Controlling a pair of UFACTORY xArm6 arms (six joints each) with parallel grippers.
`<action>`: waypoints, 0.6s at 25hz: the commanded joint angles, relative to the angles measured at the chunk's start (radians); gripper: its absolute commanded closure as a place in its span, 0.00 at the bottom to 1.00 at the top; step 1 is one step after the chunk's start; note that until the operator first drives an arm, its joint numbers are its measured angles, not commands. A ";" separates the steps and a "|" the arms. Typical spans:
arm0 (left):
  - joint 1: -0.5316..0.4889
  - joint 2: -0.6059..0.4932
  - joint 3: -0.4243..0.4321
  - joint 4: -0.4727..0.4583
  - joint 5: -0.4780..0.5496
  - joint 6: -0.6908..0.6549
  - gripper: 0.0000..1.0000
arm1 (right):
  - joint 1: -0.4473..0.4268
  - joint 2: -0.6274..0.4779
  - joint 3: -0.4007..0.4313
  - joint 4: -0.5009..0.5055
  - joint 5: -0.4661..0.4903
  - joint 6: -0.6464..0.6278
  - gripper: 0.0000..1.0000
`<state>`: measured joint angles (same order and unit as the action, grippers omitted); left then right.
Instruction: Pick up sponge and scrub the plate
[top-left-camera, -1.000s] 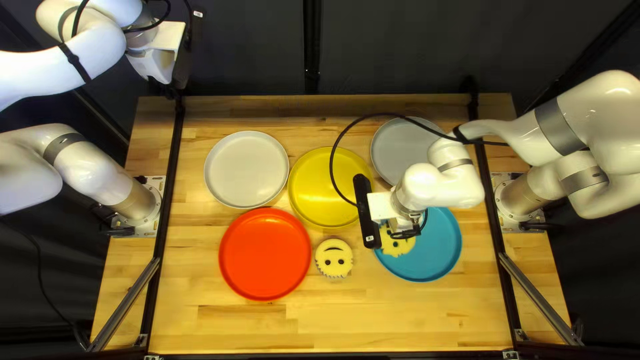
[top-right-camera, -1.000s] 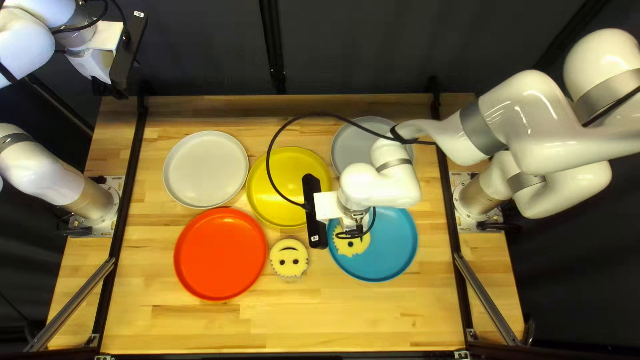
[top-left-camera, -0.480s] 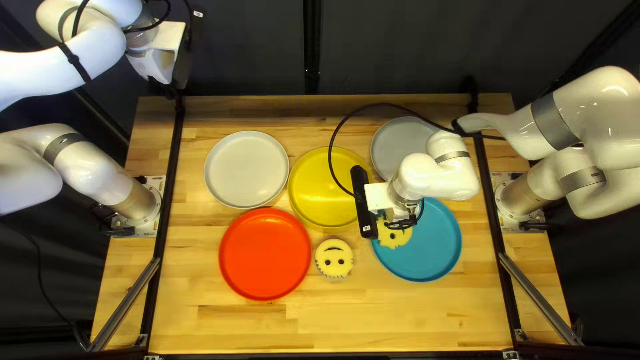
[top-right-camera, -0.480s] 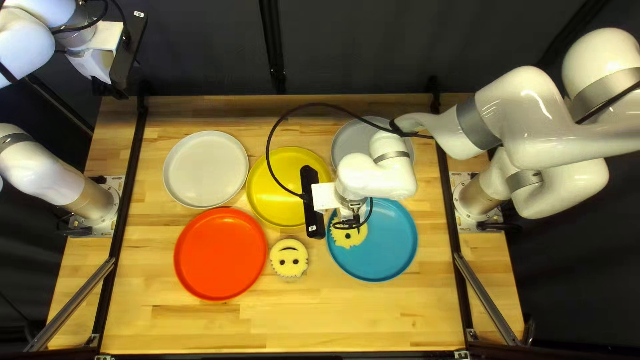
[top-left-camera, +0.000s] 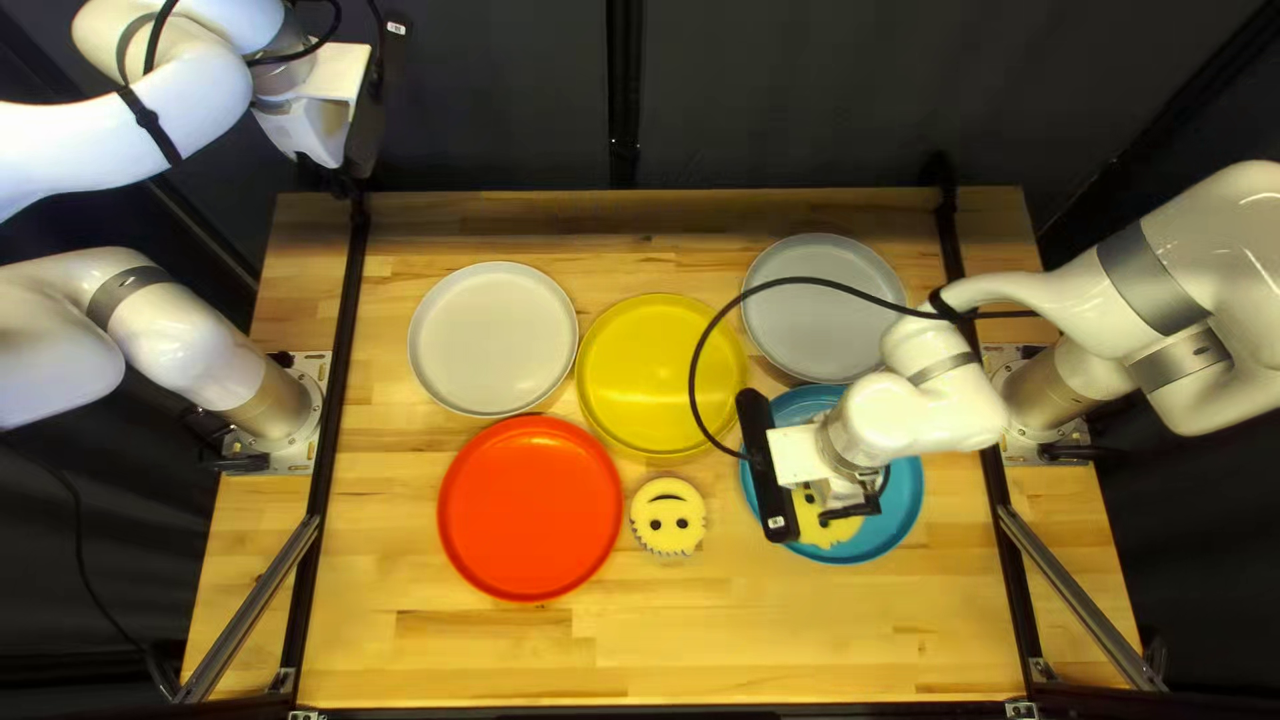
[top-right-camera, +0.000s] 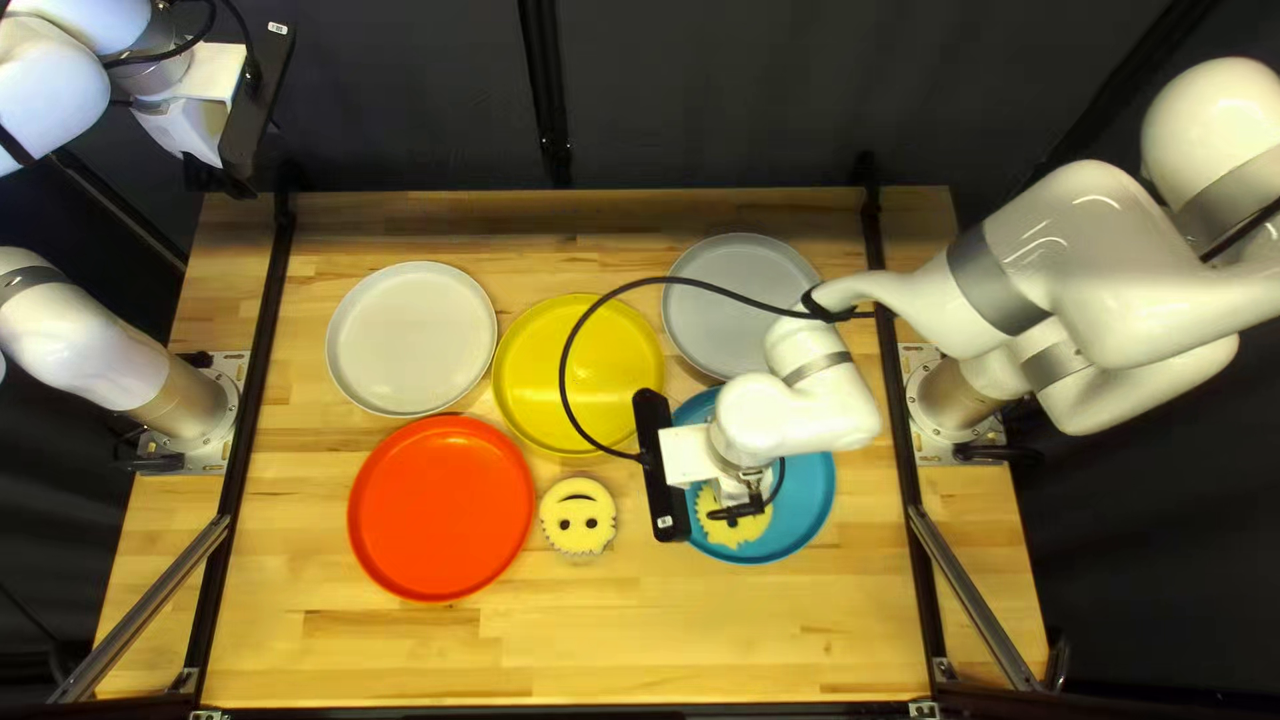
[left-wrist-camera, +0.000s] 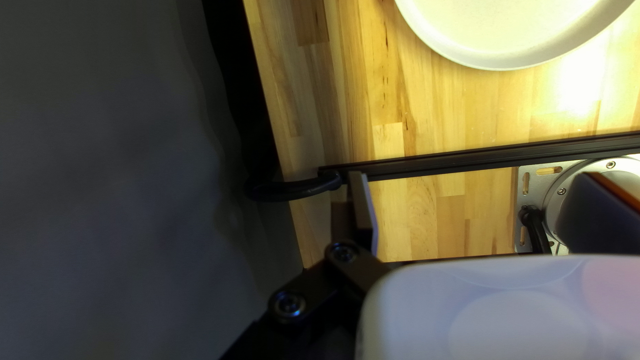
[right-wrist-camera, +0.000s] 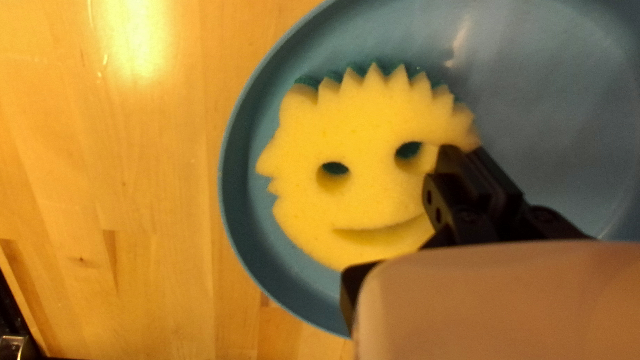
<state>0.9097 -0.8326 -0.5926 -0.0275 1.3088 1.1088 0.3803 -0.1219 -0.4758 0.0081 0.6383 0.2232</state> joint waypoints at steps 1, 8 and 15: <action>0.000 0.000 0.000 0.000 0.000 0.000 0.00 | -0.068 -0.008 0.012 0.002 -0.006 -0.063 1.00; 0.000 0.000 0.000 0.000 0.000 0.000 0.00 | -0.261 0.001 0.015 0.005 -0.050 -0.236 1.00; 0.000 0.000 0.000 0.000 0.000 0.000 0.00 | -0.277 -0.007 0.020 -0.007 -0.062 -0.239 1.00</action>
<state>0.9097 -0.8326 -0.5926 -0.0274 1.3088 1.1088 0.0947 -0.1302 -0.4595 -0.0011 0.5827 -0.0180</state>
